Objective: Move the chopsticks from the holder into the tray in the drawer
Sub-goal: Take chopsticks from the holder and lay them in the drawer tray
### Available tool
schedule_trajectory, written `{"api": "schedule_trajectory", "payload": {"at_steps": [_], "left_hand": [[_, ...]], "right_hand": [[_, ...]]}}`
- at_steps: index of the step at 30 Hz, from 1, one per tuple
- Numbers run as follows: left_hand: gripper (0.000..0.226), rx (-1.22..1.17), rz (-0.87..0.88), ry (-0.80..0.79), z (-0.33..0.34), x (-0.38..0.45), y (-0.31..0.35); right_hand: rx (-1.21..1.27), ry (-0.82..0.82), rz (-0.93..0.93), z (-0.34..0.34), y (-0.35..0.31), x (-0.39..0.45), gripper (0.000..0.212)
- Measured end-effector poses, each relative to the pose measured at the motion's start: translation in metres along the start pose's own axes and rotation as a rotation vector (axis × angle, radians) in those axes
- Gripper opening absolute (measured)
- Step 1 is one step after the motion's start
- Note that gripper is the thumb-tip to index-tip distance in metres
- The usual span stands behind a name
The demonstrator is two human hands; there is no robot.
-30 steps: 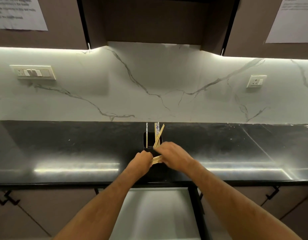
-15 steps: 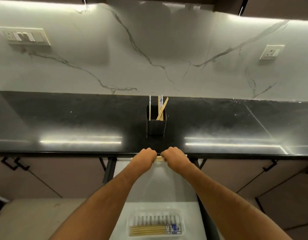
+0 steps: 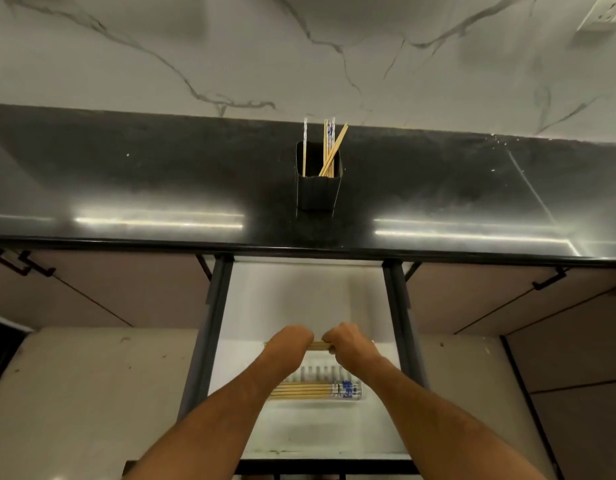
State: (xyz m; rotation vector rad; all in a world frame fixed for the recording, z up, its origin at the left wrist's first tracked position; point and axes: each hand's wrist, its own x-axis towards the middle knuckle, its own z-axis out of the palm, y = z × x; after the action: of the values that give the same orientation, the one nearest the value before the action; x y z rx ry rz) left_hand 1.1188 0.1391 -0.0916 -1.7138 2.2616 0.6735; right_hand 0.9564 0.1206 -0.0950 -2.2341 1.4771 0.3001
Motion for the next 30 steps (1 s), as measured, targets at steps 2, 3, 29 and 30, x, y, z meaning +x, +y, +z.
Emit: {"api": "schedule_trajectory", "payload": {"at_steps": [2, 3, 29, 30], "left_hand": [[0.02, -0.009, 0.004, 0.004, 0.02, -0.002, -0.002], [0.021, -0.017, 0.001, 0.005, 0.029, -0.002, -0.003], [0.03, -0.014, -0.105, -0.063, 0.116, 0.018, -0.017], [0.03, -0.021, -0.109, -0.06, 0.115, 0.017, -0.017]], "right_hand": [[0.003, -0.022, 0.008, 0.017, 0.002, -0.003, 0.016], [0.003, -0.031, 0.01, 0.023, 0.002, -0.003, 0.017], [-0.083, -0.033, -0.052, 0.102, 0.011, 0.007, 0.031], [-0.086, -0.027, -0.053, 0.102, 0.011, 0.007, 0.031]]}}
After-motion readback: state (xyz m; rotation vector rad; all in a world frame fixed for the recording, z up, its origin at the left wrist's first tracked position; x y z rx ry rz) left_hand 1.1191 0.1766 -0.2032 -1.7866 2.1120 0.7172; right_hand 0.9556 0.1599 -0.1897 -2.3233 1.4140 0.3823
